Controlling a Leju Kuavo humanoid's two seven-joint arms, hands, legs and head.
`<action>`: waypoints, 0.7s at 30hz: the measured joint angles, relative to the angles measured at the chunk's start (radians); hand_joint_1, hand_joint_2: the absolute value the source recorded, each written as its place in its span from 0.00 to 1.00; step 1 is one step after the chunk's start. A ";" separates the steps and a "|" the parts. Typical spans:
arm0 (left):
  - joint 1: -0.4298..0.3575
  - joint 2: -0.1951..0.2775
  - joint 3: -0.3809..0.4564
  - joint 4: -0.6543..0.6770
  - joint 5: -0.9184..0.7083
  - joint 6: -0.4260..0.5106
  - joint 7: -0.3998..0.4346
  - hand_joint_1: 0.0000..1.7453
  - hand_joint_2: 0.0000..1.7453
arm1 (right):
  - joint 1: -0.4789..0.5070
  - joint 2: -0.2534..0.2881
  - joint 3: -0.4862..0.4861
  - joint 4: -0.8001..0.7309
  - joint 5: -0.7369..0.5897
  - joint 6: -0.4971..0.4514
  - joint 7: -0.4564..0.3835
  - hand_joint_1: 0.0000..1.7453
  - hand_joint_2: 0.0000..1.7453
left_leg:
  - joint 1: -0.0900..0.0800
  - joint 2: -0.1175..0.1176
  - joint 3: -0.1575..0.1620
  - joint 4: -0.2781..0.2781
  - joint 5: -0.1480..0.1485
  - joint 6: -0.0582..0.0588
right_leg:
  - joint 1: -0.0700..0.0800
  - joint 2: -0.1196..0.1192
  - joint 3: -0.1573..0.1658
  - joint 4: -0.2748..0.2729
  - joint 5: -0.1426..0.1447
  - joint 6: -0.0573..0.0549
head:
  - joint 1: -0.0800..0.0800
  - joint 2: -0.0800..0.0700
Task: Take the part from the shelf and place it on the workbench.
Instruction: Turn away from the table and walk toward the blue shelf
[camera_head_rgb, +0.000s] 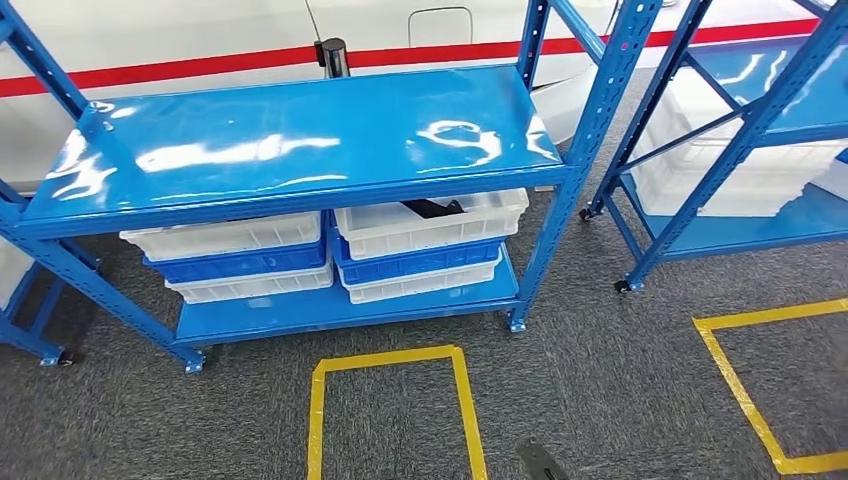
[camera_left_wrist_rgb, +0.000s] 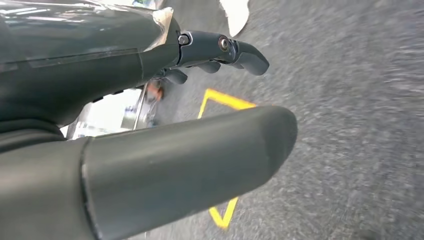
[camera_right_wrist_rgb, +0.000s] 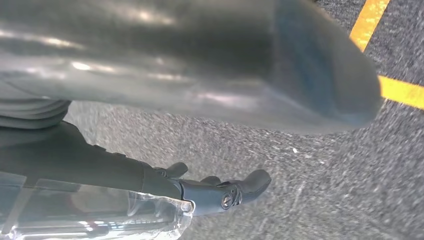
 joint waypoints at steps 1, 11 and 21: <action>-0.001 0.001 0.000 0.000 0.000 0.000 0.000 0.00 0.00 | 0.000 0.001 0.000 0.000 0.000 0.000 0.000 0.00 0.00 | -0.003 0.000 0.004 -0.010 -0.003 0.003 | -0.002 0.011 -0.004 -0.001 0.003 0.005 | 0.000 0.000; -0.003 -0.003 0.000 0.000 -0.001 0.000 -0.001 0.00 0.00 | 0.001 -0.005 0.000 0.000 0.008 -0.001 0.000 0.00 0.00 | -0.009 0.124 0.016 -0.058 0.020 0.008 | -0.001 -0.101 -0.117 0.219 -0.086 0.030 | 0.007 0.000; -0.007 -0.009 0.000 0.000 -0.002 0.013 0.000 0.00 1.00 | 0.001 -0.006 0.000 0.000 0.031 -0.024 0.014 0.00 0.25 | -0.010 0.132 0.007 -0.043 0.025 0.002 | 0.000 -0.118 0.026 -0.029 -0.001 0.022 | 0.004 0.000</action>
